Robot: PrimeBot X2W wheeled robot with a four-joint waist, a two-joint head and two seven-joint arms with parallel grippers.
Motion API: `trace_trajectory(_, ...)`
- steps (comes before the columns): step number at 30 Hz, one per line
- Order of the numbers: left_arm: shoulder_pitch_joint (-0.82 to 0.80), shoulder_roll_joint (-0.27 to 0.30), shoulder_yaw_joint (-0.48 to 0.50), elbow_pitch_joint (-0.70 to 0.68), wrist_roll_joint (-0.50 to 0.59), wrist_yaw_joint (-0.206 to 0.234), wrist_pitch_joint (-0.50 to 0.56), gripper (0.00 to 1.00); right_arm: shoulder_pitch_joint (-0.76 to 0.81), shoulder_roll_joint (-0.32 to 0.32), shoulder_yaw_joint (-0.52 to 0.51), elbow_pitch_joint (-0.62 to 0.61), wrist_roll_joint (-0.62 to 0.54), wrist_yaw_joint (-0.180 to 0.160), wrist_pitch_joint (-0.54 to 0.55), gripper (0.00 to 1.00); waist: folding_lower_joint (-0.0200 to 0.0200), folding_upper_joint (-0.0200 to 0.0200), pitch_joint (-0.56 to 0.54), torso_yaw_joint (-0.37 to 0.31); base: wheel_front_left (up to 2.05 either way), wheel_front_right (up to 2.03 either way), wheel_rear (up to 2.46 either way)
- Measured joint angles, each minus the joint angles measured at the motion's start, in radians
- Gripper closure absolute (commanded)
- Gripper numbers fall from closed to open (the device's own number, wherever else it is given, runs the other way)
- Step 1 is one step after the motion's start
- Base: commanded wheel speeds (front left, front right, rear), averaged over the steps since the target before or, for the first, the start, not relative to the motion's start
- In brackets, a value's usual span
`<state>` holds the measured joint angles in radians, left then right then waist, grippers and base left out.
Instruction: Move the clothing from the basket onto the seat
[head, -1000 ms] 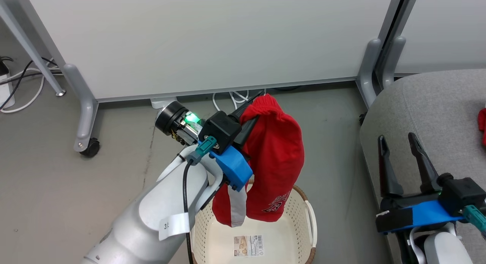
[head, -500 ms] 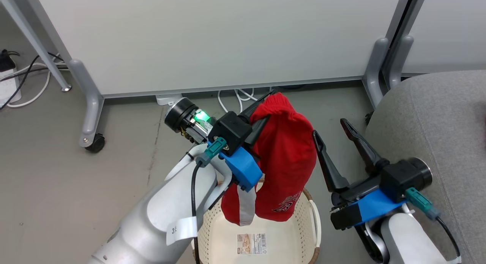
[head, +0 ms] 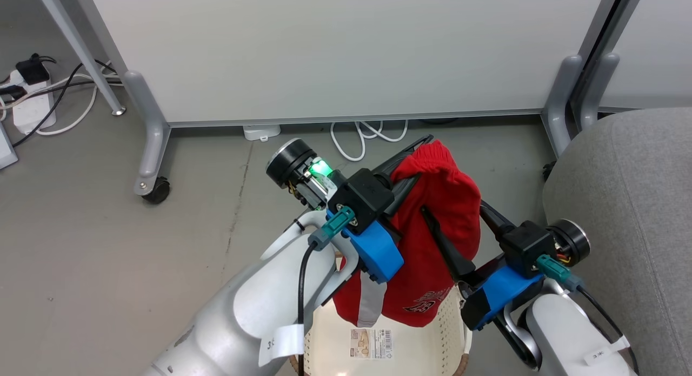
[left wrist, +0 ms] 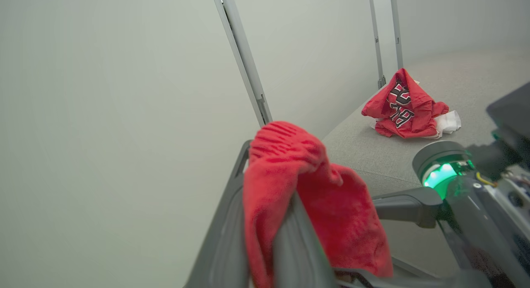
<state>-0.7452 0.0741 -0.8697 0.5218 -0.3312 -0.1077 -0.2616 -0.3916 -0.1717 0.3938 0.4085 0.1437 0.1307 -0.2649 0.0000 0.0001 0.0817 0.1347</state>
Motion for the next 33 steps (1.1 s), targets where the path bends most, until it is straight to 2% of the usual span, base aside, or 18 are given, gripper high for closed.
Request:
trace_trajectory(2, 0.0, -0.003, -0.004, -0.004, 0.0, -0.001, 0.0, 1.0, -0.003, 0.0, 0.004, 0.027, 0.003, 0.0, 0.0, 0.0, 0.0, 0.0, 0.0, 0.005, 0.0, 0.0, 0.0)
trace_trajectory(4, 0.0, -0.005, -0.005, -0.007, 0.002, -0.002, 0.0, 1.0, -0.006, 0.002, 0.015, 0.037, 0.01, 0.0, 0.0, 1.0, 0.0, 0.0, 0.0, 0.008, 0.0, 0.0, 0.0)
trace_trajectory(27, 0.006, -0.008, 0.006, 0.002, 0.014, -0.007, 0.0, 1.0, -0.006, 0.005, 0.031, 0.036, 0.026, 0.0, 0.0, 1.0, 0.0, 0.0, -0.009, -0.002, 0.0, 0.0, 0.0)
trace_trajectory(28, 0.006, -0.008, 0.007, 0.003, 0.015, -0.007, 0.0, 0.73, -0.006, 0.005, 0.031, 0.035, 0.026, 0.0, 0.0, 1.0, 0.0, 0.0, -0.009, -0.002, 0.0, 0.0, 0.0)
trace_trajectory(29, 0.008, -0.009, 0.009, 0.009, 0.013, -0.008, 0.0, 0.0, -0.006, 0.005, 0.031, 0.035, 0.026, 0.0, 0.0, 1.0, 0.0, 0.0, -0.01, -0.002, 0.0, 0.0, 0.0)
trace_trajectory(33, 0.016, -0.01, 0.006, 0.025, 0.004, -0.009, 0.0, 0.0, -0.005, 0.005, 0.023, 0.028, 0.026, 0.0, 0.0, 1.0, 0.0, 0.0, -0.009, -0.004, 0.0, 0.0, 0.0)
